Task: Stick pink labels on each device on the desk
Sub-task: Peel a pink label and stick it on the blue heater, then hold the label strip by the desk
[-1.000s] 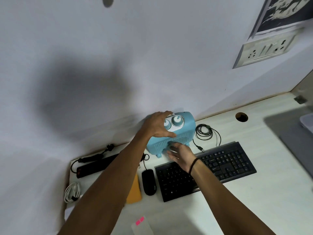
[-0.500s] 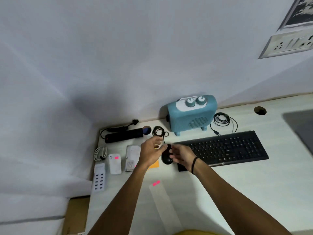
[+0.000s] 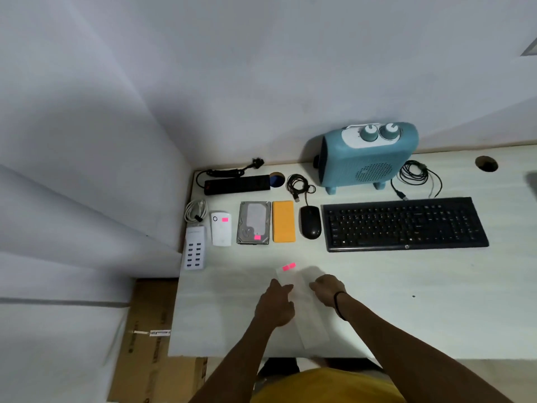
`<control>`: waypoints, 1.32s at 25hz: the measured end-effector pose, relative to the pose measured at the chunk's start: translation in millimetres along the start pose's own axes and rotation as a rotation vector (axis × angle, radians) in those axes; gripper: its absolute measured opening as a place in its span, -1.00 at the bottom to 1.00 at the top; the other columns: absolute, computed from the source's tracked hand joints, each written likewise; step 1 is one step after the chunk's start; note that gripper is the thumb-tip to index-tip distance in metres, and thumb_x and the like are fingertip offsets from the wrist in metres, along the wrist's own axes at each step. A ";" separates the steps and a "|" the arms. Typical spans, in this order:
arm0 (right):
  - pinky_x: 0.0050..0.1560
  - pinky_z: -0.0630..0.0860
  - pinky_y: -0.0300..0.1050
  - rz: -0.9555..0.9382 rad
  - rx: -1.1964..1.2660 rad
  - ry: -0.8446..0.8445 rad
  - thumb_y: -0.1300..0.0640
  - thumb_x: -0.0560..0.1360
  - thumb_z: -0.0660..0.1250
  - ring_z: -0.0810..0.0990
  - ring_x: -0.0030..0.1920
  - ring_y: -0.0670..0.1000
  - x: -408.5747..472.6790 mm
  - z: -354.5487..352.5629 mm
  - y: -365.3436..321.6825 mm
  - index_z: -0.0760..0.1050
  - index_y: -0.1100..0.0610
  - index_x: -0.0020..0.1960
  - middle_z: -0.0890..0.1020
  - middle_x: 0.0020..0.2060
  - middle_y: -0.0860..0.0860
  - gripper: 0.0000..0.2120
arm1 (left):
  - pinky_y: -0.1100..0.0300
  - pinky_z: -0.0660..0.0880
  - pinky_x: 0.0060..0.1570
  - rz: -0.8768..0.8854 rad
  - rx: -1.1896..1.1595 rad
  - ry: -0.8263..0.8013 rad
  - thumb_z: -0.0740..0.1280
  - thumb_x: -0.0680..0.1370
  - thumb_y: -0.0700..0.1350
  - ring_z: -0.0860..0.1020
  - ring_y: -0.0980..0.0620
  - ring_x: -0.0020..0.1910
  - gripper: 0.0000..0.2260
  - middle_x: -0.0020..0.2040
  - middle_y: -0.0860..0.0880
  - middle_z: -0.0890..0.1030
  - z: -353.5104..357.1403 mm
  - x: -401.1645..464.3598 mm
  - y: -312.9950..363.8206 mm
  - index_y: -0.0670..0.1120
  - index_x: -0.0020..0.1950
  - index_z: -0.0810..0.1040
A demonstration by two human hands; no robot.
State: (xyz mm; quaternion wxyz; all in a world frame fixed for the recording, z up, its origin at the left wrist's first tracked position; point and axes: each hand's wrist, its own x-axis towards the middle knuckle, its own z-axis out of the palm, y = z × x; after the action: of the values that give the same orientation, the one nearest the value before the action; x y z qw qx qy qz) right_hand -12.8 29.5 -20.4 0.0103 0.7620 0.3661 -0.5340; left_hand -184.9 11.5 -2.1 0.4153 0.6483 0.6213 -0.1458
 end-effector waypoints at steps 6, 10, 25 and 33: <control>-0.20 0.48 -0.11 0.152 0.286 -0.025 0.05 0.46 0.39 0.59 -0.16 0.11 -4.2 28.3 -8.3 0.59 0.28 0.14 0.66 -0.10 0.15 -0.65 | -0.08 0.55 0.18 0.036 0.159 -0.106 0.30 0.56 0.02 0.51 -0.20 0.26 -0.37 0.38 -0.10 0.26 13.4 2.8 -14.5 0.10 0.60 0.17; -0.18 0.55 -0.10 0.213 0.288 0.024 0.02 0.40 0.45 0.64 -0.07 0.13 -9.5 44.1 -15.3 0.56 0.25 0.15 0.65 0.02 0.17 -0.58 | -0.09 0.55 0.19 0.058 0.158 -0.143 0.30 0.53 -0.02 0.49 -0.21 0.28 -0.34 0.40 -0.11 0.23 12.7 7.4 -19.5 0.12 0.61 0.14; -0.20 0.56 -0.12 0.043 0.656 0.093 0.15 0.47 0.41 0.62 -0.15 0.09 -53.9 24.0 24.4 0.58 0.09 -0.15 0.64 -0.09 0.12 -0.96 | 0.03 0.61 0.05 -0.208 -0.867 0.040 0.40 0.51 -0.06 0.68 -0.12 0.05 -0.82 0.05 -0.07 0.73 17.8 0.9 2.6 -0.08 0.06 0.67; -0.35 0.52 -0.37 0.006 0.787 0.433 0.03 0.39 0.50 0.68 -0.14 -0.03 -119.1 -70.0 140.4 0.65 0.08 -0.03 0.72 -0.14 -0.01 -0.80 | -0.07 0.68 0.01 -0.037 -0.943 0.022 0.52 0.47 -0.19 0.74 -0.11 -0.08 -0.92 -0.11 -0.05 0.77 71.0 -33.2 141.4 -0.06 -0.05 0.75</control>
State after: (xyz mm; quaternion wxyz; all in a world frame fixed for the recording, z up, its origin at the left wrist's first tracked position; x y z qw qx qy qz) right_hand 104.3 -109.9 54.9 -0.3557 0.8033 0.1266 -0.4607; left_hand -36.8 -45.8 28.3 0.6550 0.3792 0.6357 0.1516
